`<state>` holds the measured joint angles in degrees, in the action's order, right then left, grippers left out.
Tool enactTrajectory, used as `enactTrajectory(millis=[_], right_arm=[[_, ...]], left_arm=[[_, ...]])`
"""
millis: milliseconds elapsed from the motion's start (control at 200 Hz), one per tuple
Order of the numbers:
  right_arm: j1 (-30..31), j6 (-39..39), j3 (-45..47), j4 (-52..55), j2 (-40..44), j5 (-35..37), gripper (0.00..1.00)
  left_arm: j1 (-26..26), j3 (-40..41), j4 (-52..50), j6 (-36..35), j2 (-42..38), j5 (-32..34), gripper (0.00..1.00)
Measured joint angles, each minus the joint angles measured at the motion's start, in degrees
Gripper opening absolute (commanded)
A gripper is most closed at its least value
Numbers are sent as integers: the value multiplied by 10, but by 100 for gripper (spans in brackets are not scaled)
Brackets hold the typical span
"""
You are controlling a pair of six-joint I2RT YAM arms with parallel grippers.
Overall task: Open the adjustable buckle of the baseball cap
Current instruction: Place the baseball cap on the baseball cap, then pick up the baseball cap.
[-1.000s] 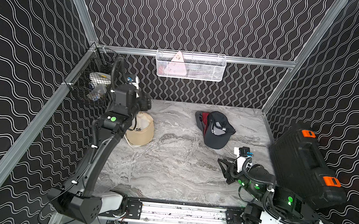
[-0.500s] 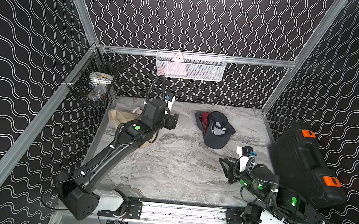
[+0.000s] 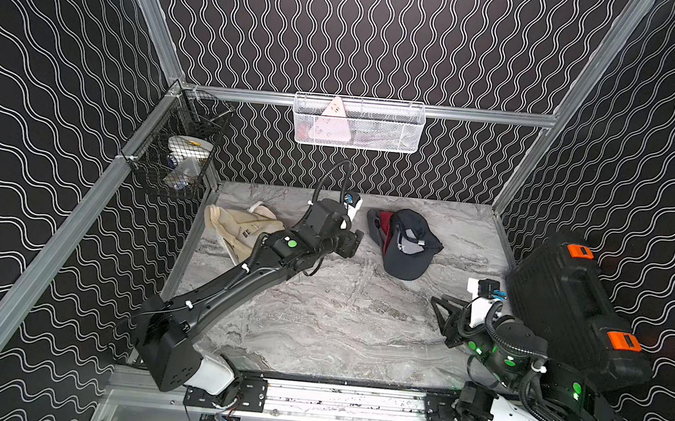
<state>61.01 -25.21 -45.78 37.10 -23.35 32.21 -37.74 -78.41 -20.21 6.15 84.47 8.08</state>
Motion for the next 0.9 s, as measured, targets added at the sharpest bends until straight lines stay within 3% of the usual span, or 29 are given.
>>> enactTrajectory(millis=[380,746,901], right_arm=[[1,-28,20,60,107,87,39],[3,-29,28,63,76,88,40],[3,-25,-25,87,44,89,40]], left_arm=[[-28,-32,23,15,75,-16,69],[-33,-66,43,30,136,-32,69],[-34,-82,48,34,160,-38,69]])
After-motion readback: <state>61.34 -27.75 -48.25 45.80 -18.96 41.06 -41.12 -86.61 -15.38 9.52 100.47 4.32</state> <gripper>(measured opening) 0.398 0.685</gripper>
